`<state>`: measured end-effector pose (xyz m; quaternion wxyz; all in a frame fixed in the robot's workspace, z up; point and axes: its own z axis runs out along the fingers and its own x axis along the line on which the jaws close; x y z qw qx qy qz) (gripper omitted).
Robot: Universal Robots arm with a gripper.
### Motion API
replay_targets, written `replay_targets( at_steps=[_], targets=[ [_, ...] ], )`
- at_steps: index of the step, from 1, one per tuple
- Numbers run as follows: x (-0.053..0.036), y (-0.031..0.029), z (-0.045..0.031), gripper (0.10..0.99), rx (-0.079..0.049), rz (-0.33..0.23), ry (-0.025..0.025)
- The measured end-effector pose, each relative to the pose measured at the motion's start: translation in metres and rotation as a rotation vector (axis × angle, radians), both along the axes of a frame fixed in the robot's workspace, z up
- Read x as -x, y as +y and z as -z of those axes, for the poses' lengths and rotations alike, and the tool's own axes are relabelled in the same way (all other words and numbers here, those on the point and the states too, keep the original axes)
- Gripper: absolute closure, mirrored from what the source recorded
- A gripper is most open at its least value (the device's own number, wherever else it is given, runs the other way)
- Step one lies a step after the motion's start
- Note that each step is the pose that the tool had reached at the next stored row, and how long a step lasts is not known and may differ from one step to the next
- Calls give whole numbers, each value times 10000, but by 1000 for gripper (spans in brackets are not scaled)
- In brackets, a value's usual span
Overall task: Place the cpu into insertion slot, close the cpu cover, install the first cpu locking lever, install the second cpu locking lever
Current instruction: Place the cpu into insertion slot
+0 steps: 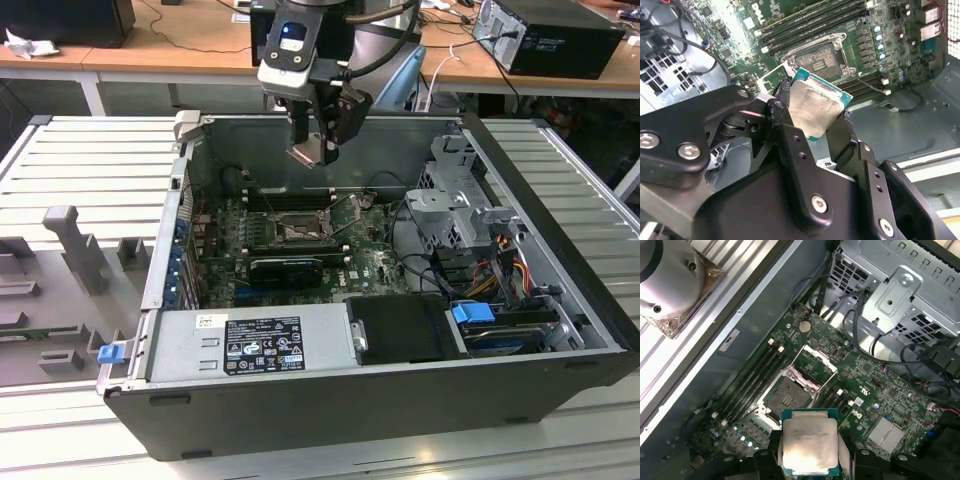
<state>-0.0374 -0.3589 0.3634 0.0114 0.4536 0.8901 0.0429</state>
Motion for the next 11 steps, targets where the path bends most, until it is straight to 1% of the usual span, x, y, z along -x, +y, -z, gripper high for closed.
replay_targets(
  at_steps=[6, 9, 11],
  targets=[
    [0, 0, 66, 553, 8, 111, 0],
    [0, 0, 75, 553, 27, 190, 1],
    [0, 0, 79, 553, 25, 355, 0]
  ],
)
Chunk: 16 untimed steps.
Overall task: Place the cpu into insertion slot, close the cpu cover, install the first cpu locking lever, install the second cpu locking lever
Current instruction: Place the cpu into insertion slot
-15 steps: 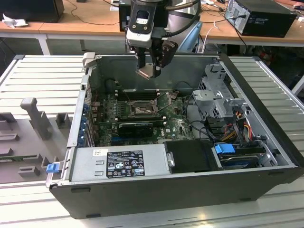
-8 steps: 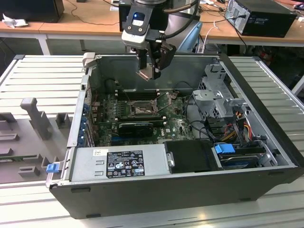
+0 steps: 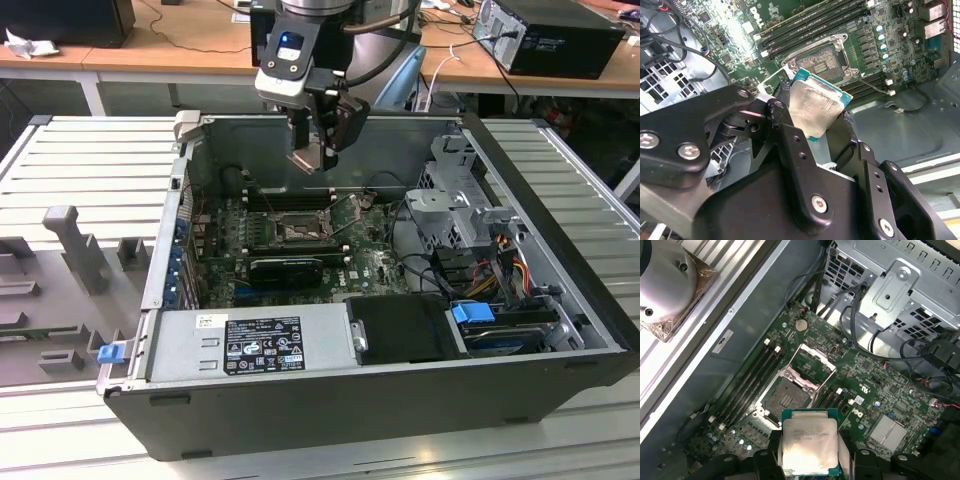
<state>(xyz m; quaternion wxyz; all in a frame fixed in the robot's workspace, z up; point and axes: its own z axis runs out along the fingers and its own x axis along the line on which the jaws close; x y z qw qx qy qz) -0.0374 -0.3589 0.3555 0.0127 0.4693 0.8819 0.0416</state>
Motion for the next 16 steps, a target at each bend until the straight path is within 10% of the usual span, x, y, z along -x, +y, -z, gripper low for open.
replay_targets(
  at_steps=[16],
  targets=[
    [0, 0, 17, 553, 23, 1927, 0]
  ],
)
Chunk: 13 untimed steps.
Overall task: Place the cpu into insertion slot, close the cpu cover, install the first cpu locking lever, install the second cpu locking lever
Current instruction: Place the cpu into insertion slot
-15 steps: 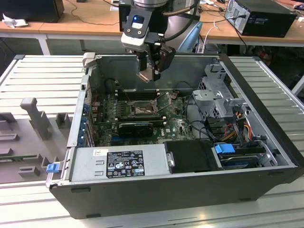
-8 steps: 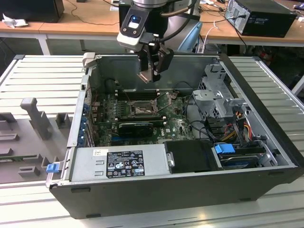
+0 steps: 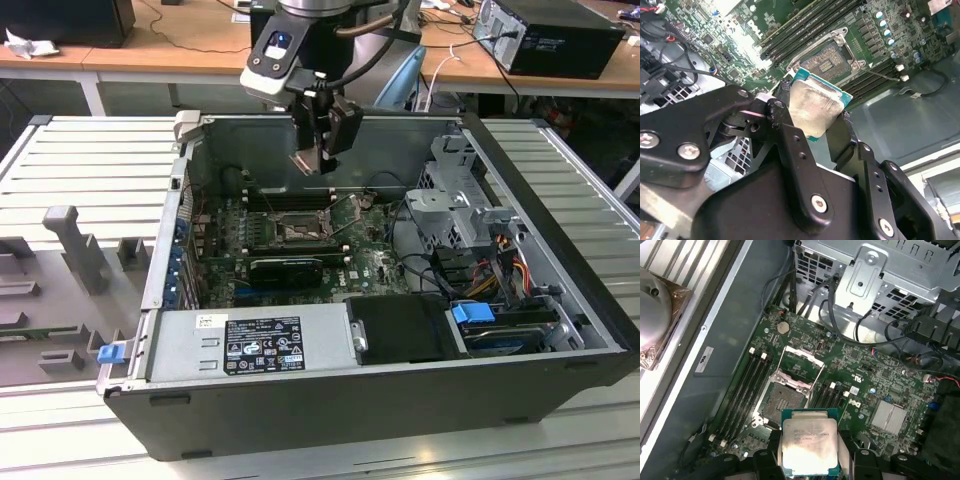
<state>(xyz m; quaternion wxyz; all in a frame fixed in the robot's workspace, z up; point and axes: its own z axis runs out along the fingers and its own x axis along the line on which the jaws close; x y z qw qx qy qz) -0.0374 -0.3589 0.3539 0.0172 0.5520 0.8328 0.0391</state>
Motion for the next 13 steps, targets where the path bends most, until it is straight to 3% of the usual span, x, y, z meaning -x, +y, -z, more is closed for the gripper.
replay_targets(
  at_steps=[13],
  targets=[
    [-1, 0, 10, 553, 36, 1097, 0]
  ],
)
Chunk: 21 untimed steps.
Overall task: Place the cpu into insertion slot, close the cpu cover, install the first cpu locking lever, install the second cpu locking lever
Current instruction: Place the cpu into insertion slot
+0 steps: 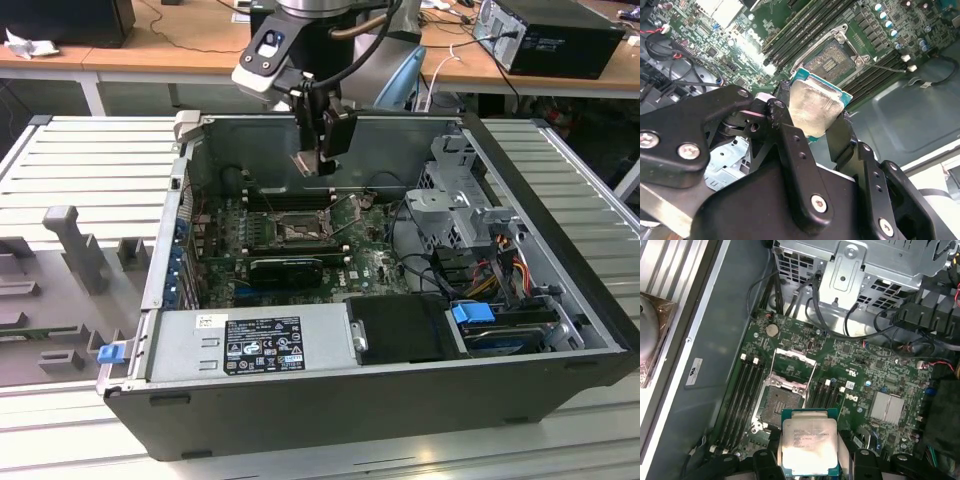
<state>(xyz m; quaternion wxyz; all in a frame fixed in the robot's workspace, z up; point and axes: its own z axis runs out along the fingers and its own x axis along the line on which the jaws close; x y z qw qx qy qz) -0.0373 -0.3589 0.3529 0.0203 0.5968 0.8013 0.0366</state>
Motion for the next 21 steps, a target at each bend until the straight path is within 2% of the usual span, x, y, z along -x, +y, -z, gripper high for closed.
replay_targets(
  at_steps=[3, 21],
  targets=[
    [-1, 0, 3, 553, 4, 310, 0],
    [-2, 0, 11, 553, 7, 1374, 1]
  ],
)
